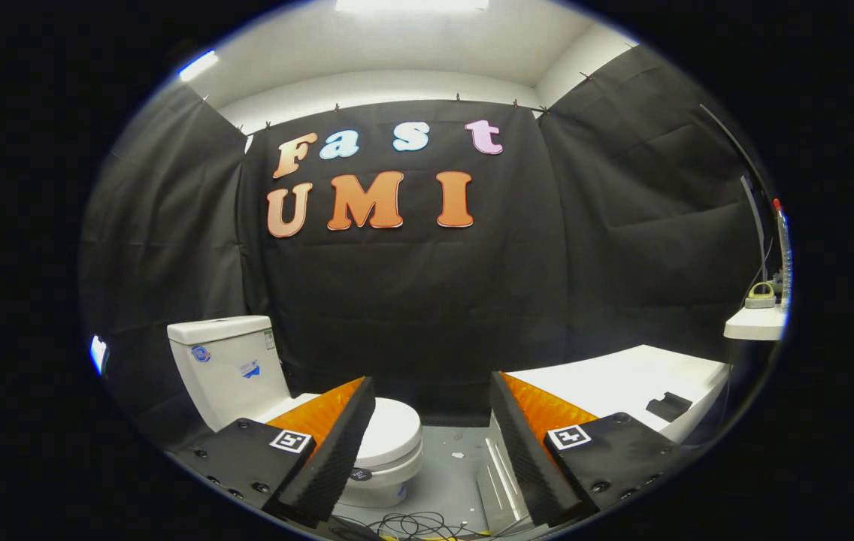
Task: Open the toilet lid.
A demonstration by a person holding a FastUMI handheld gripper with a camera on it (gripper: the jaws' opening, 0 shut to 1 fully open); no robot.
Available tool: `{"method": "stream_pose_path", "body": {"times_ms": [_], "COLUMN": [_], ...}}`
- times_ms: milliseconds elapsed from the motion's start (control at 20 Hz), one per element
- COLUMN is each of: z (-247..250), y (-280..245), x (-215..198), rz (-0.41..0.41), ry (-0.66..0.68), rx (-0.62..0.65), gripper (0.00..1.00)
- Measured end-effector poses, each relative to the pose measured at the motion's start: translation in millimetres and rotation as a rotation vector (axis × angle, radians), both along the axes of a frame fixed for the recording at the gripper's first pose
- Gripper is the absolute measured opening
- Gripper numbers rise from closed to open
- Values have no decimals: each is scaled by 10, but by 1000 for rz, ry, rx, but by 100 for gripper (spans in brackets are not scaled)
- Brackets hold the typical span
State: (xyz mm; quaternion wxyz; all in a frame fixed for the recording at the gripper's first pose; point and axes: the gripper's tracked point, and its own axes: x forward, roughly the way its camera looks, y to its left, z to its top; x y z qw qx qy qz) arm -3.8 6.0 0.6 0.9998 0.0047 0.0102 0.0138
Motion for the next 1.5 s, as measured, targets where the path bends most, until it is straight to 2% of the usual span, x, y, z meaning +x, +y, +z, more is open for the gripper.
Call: {"method": "stream_pose_path", "body": {"times_ms": [350, 650, 950, 1300, 1500], "z": [89, 236, 131, -485, -1083], "y": [173, 375, 523, 774, 879], "x": [99, 319, 458, 739, 960], "rz": [20, 32, 55, 104, 98], "ry": [-15, -53, -49, 67, 169], "rx": [-23, 47, 141, 334, 487], "gripper": [98, 98, 98, 98, 98]}}
